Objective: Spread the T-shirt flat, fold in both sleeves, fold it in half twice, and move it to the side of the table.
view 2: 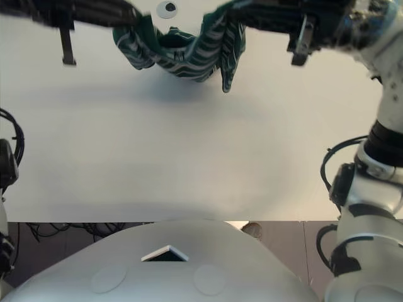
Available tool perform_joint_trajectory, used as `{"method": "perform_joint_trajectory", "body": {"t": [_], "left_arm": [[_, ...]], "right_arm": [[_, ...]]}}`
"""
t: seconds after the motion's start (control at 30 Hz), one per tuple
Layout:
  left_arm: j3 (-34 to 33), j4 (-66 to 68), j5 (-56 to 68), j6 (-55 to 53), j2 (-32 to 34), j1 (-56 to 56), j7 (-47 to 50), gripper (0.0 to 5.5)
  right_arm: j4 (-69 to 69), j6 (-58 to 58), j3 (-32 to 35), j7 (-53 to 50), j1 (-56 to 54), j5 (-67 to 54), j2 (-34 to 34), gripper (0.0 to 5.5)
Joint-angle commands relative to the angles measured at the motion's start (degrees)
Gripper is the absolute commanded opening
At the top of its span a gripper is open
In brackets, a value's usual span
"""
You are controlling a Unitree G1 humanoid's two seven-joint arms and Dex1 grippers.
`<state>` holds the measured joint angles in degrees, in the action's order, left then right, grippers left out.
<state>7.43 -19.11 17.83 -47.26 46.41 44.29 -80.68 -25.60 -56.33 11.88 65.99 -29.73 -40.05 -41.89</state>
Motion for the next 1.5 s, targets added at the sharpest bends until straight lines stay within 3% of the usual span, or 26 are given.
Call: {"method": "perform_joint_trajectory", "body": {"t": [0.03,0.23,0.47,0.73,0.77,0.97,1.13,1.2,1.27,1.37,1.5], "left_arm": [[-4.0,-20.5,14.5,-16.6,4.9,-10.0,1.1,0.0],[4.3,-31.4,7.7,-8.5,18.4,-33.6,6.1,0.0],[5.0,-29.4,7.0,-2.7,20.6,-40.0,9.1,0.0],[10.4,-33.0,1.4,2.9,26.0,-54.3,13.6,0.0],[10.3,-32.9,0.9,3.5,25.9,-54.7,14.2,0.34],[9.3,-26.3,0.1,6.4,25.4,-54.8,14.8,1.21],[-0.6,-26.6,10.4,3.4,28.7,-62.0,10.0,1.91],[-7.2,-24.0,19.2,-0.1,26.6,-59.7,8.2,1.94],[-10.5,-13.9,26.0,-4.0,14.6,-44.1,17.1,1.94],[-4.3,-0.6,12.7,1.9,0.3,-27.9,34.6,1.94],[6.5,16.1,-5.0,15.5,-3.7,-20.9,40.4,1.94]], "right_arm": [[-16.5,-11.9,9.6,-0.1,13.2,-16.2,-7.5,0.0],[-28.6,-11.6,9.4,-3.2,37.8,-15.6,-11.7,0.0],[-24.1,-4.3,5.7,-4.3,38.8,-12.3,-14.2,0.0],[-27.6,2.8,-2.1,-7.7,55.4,-2.2,-14.8,0.0],[-26.5,3.1,-1.9,-9.9,55.6,-1.5,-13.1,0.0],[-23.6,4.2,3.3,-8.1,61.1,-1.2,-16.0,1.02],[-18.5,6.9,13.3,1.4,71.3,3.1,-21.0,1.87],[-13.8,8.9,15.4,-0.4,64.7,1.6,-18.7,2.06],[-7.5,10.9,11.9,-11.0,48.2,1.0,-10.5,2.06],[5.3,15.0,2.1,-26.5,28.0,9.2,2.6,2.06],[23.8,20.4,-10.3,-31.3,14.2,19.3,10.9,2.06]]}}
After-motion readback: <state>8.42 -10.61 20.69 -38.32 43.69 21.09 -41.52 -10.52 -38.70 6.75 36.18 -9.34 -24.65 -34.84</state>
